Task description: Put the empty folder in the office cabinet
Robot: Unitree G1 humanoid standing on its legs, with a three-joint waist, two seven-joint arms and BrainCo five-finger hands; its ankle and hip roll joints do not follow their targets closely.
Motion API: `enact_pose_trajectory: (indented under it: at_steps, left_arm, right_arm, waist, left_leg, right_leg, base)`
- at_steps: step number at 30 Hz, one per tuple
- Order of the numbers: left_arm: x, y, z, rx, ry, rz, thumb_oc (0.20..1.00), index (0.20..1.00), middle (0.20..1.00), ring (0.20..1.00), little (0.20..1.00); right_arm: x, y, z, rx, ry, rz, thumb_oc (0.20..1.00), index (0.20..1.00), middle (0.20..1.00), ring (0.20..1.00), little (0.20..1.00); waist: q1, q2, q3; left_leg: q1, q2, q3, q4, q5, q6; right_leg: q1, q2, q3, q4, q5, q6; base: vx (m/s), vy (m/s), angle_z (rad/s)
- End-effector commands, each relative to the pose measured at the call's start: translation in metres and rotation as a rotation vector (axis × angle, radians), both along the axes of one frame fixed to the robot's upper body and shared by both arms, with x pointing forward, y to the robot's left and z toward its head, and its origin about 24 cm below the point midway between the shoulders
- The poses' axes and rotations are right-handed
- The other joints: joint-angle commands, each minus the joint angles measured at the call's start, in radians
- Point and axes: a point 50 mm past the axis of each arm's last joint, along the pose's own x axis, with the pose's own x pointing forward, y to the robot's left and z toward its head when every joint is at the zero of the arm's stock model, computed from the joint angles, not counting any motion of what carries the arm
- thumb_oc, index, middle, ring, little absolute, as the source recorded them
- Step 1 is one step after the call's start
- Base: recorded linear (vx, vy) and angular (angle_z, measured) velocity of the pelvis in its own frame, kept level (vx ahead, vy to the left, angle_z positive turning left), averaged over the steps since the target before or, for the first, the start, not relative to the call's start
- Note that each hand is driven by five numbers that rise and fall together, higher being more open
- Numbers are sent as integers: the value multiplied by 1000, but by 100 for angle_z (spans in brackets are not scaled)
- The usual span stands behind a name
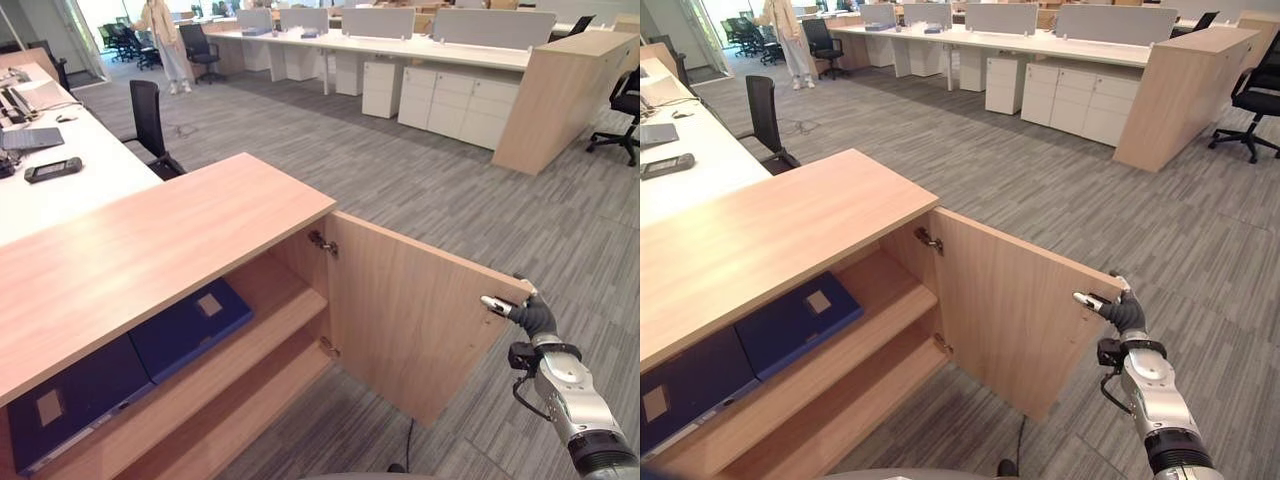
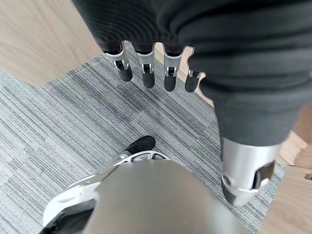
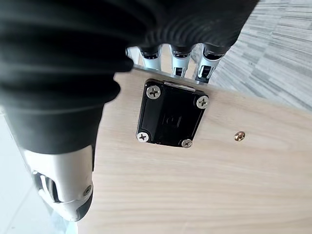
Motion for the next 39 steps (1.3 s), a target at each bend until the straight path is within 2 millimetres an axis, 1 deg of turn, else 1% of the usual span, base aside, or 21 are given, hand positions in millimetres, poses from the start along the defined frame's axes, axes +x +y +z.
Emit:
enact_pose_trajectory:
  at_steps: [1, 2, 3, 4, 5, 6, 7, 8, 9, 10, 11, 12, 13, 17, 18, 21, 25, 29, 32, 36, 39]
  left_arm:
    - [-4, 13, 3, 41, 46, -9, 1000, 1000, 1000, 1000, 1000]
    - [-4, 14, 3, 42, 45, -7, 1000, 1000, 1000, 1000, 1000]
    - [-4, 14, 3, 42, 45, -7, 1000, 1000, 1000, 1000, 1000]
    - [-3, 12, 3, 39, 42, -2, 1000, 1000, 1000, 1000, 1000]
    - [-4, 12, 3, 39, 42, -2, 1000, 1000, 1000, 1000, 1000]
    - [-4, 12, 3, 36, 44, -2, 1000, 1000, 1000, 1000, 1000]
    - [-5, 11, 3, 31, 45, 1, 1000, 1000, 1000, 1000, 1000]
    - [-4, 9, 2, 27, 43, 5, 1000, 1000, 1000, 1000, 1000]
    - [-4, 10, 2, 27, 43, 5, 1000, 1000, 1000, 1000, 1000]
    - [-3, 8, 2, 25, 39, 7, 1000, 1000, 1000, 1000, 1000]
    - [-4, 7, 2, 19, 38, 13, 1000, 1000, 1000, 1000, 1000]
    - [-4, 7, 2, 19, 38, 14, 1000, 1000, 1000, 1000, 1000]
    - [-2, 6, 1, 15, 29, 21, 1000, 1000, 1000, 1000, 1000]
    - [2, 5, 1, 21, 7, 29, 1000, 1000, 1000, 1000, 1000]
    - [2, 5, 1, 24, 3, 29, 1000, 1000, 1000, 1000, 1000]
    - [3, 7, 2, 41, -3, 35, 1000, 1000, 1000, 1000, 1000]
    - [2, 5, 1, 53, 0, 39, 1000, 1000, 1000, 1000, 1000]
    - [4, 0, 0, 59, 0, 51, 1000, 1000, 1000, 1000, 1000]
    - [8, -5, 0, 57, -9, 62, 1000, 1000, 1000, 1000, 1000]
    - [8, -7, -1, 52, -12, 68, 1000, 1000, 1000, 1000, 1000]
    - [3, 0, 0, 58, -5, 74, 1000, 1000, 1000, 1000, 1000]
  right_arm:
    - [44, 57, 29, 73, -157, 260, 1000, 1000, 1000, 1000, 1000]
    - [45, 62, 29, 87, -161, 279, 1000, 1000, 1000, 1000, 1000]
    - [45, 62, 29, 88, -160, 279, 1000, 1000, 1000, 1000, 1000]
    - [46, 78, 30, 134, -172, 348, 1000, 1000, 1000, 1000, 1000]
    - [46, 78, 30, 134, -172, 348, 1000, 1000, 1000, 1000, 1000]
    - [45, 88, 30, 159, -177, 393, 1000, 1000, 1000, 1000, 1000]
    - [41, 106, 31, 219, -187, 475, 1000, 1000, 1000, 1000, 1000]
    - [39, 118, 31, 275, -197, 519, 1000, 1000, 1000, 1000, 1000]
    - [39, 118, 31, 275, -197, 519, 1000, 1000, 1000, 1000, 1000]
    - [35, 134, 30, 369, -202, 568, 1000, 1000, 1000, 1000, 1000]
    - [27, 154, 25, 479, -188, 631, 1000, 1000, 1000, 1000, 1000]
    - [27, 154, 25, 480, -188, 631, 1000, 1000, 1000, 1000, 1000]
    - [15, 176, 18, 602, -152, 706, 1000, 1000, 1000, 1000, 1000]
    - [-12, 216, 7, 856, -63, 826, 1000, 1000, 1000, 1000, 1000]
    - [-17, 223, 6, 878, -41, 855, 1000, 1000, 1000, 1000, 1000]
    - [-23, 236, 8, 964, -32, 894, 1000, 1000, 1000, 1000, 1000]
    - [-27, 253, 5, 1073, -2, 893, 1000, 1000, 1000, 1000, 1000]
    - [-38, 268, 1, 1191, 55, 904, 1000, 1000, 1000, 1000, 1000]
    - [-44, 273, -10, 1253, 113, 857, 1000, 1000, 1000, 1000, 1000]
    - [-48, 273, -15, 1251, 142, 860, 1000, 1000, 1000, 1000, 1000]
    - [-51, 271, -21, 1249, 169, 844, 1000, 1000, 1000, 1000, 1000]
  waist:
    - [37, -53, 12]
    - [40, -52, 12]
    - [39, -52, 12]
    - [44, -52, 15]
    - [43, -52, 15]
    - [44, -51, 17]
    - [45, -49, 20]
    - [46, -48, 21]
    - [45, -49, 21]
    - [46, -48, 23]
    - [47, -48, 25]
    - [46, -48, 25]
    - [45, -49, 28]
    - [45, -56, 32]
    - [45, -58, 35]
    - [48, -65, 37]
    - [53, -76, 39]
    - [62, -89, 38]
    - [69, -95, 39]
    - [78, -101, 40]
    - [89, -101, 41]
  left_leg:
    - [-30, -37, -109, 13, -58, 14]
    - [-31, -37, -110, 13, -57, 14]
    - [-31, -37, -110, 13, -57, 14]
    - [-34, -37, -112, 13, -55, 13]
    - [-34, -37, -113, 13, -55, 13]
    - [-34, -37, -113, 13, -54, 12]
    - [-34, -37, -113, 13, -53, 11]
    - [-35, -37, -113, 13, -52, 11]
    - [-34, -37, -113, 13, -52, 11]
    - [-35, -37, -111, 13, -51, 12]
    - [-36, -37, -110, 13, -50, 11]
    - [-36, -37, -110, 13, -50, 11]
    - [-38, -36, -107, 13, -47, 10]
    - [-40, -35, -103, 13, -44, 8]
    - [-41, -34, -103, 13, -43, 8]
    - [-43, -32, -101, 13, -40, 6]
    - [-48, -31, -101, 13, -36, 6]
    - [-56, -33, -110, 13, -33, 5]
    - [-64, -36, -121, 13, -29, 6]
    - [-72, -39, -135, 13, -25, 6]
    - [-78, -48, -148, 13, -23, 9]
  right_leg:
    - [10, 10, -27, 7, -75, 41]
    - [10, 10, -28, 7, -75, 41]
    - [10, 10, -28, 7, -75, 41]
    - [10, 9, -29, 7, -76, 40]
    - [10, 9, -30, 7, -76, 40]
    - [10, 9, -30, 7, -77, 40]
    - [10, 9, -33, 7, -77, 39]
    - [10, 10, -33, 7, -76, 39]
    - [10, 10, -33, 7, -76, 39]
    - [8, 9, -34, 7, -75, 39]
    - [6, 9, -34, 7, -75, 39]
    - [6, 9, -34, 7, -75, 39]
    - [3, 9, -34, 7, -72, 39]
    - [-2, 11, -33, 7, -68, 38]
    - [-3, 11, -34, 7, -67, 38]
    - [-7, 10, -36, 7, -63, 39]
    - [-11, 6, -40, 7, -57, 39]
    - [-12, 1, -53, 7, -52, 40]
    - [-13, -4, -61, 7, -50, 40]
    - [-15, -11, -70, 9, -47, 42]
    - [-17, -19, -78, 11, -46, 45]
  base:
    - [0, 0, 0]
    - [0, 0, 0]
    - [0, 0, 0]
    - [0, 0, 0]
    - [0, 0, 0]
    - [0, 0, 0]
    - [0, 0, 0]
    - [0, 0, 0]
    - [0, 0, 0]
    - [0, 0, 0]
    - [-19, 13, -6]
    - [-29, 17, -7]
    - [-23, 16, -9]
    - [-16, 20, -9]
    - [-17, 14, -22]
    - [-20, 13, -19]
    - [-22, 16, 11]
    - [-18, 19, 22]
    - [-25, 28, 25]
    - [-18, 21, 12]
    - [-22, 36, 12]
